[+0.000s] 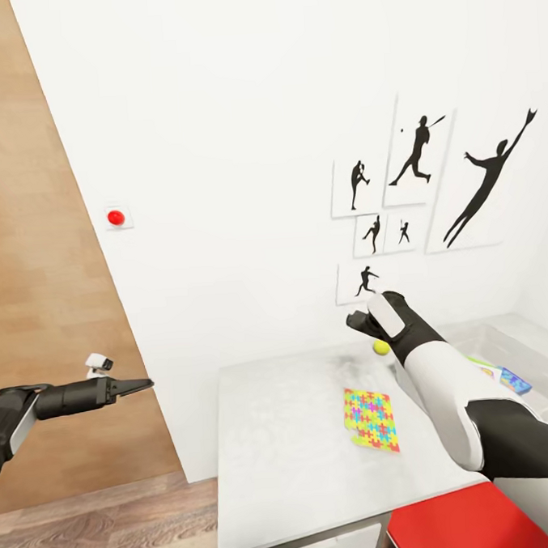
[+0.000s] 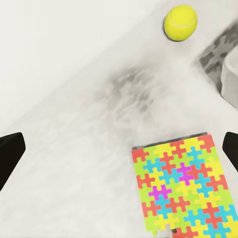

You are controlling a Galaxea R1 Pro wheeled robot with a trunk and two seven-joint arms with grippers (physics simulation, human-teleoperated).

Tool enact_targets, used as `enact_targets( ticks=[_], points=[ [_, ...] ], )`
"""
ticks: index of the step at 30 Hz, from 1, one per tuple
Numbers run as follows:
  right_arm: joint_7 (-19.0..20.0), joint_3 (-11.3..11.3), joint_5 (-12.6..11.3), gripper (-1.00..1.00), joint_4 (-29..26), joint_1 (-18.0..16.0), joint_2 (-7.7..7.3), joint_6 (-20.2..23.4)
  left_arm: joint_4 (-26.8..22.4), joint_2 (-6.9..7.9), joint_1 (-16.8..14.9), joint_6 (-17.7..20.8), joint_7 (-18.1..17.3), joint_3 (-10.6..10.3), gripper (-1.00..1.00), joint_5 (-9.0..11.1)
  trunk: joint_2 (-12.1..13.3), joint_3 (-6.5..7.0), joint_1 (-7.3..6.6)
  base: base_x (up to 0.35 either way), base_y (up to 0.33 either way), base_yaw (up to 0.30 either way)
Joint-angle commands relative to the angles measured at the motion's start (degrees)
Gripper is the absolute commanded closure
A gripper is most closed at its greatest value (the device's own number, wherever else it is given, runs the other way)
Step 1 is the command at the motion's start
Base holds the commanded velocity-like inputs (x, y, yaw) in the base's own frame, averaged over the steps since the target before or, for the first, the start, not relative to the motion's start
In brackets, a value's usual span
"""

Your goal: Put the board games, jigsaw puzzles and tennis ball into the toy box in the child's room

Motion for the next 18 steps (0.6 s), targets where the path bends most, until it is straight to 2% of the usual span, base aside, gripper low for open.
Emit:
enact_targets(
  ticks=[1,5,8,13,18],
  points=[
    [-0.5,-0.1,-0.4,-1.00,-0.1,0.0,0.02,0.1,0.0,0.13,-0.1,0.6,-0.1,-0.3,-1.00,0.3,-0.1,-0.24,0.04,0.000,0.000,0.000],
    [-0.5,-0.1,-0.4,-1.00,0.0,0.0,0.00,0.0,-0.1,0.48,-0.1,0.8,-0.1,-0.3,-1.00,0.4,-0.1,-0.61,0.04,0.000,0.000,0.000],
    [-0.5,-0.1,-0.4,-1.00,0.0,0.1,0.00,-0.9,-0.1,0.83,-0.1,0.8,-0.1,-0.3,-1.00,1.5,-0.1,-0.89,0.04,0.000,0.000,0.000],
    [-0.6,-0.1,-0.4,-1.00,0.0,0.1,-0.01,-2.3,-0.1,1.54,0.0,0.9,-0.1,-0.4,-1.00,4.7,-0.1,-1.35,0.04,0.000,0.000,0.000],
    [-0.7,-0.1,-0.4,-1.00,0.0,0.1,-0.01,-2.7,-0.1,1.97,0.0,0.8,-0.1,-0.4,-1.00,5.5,-0.1,-1.82,0.04,0.000,0.000,0.000]
  ],
)
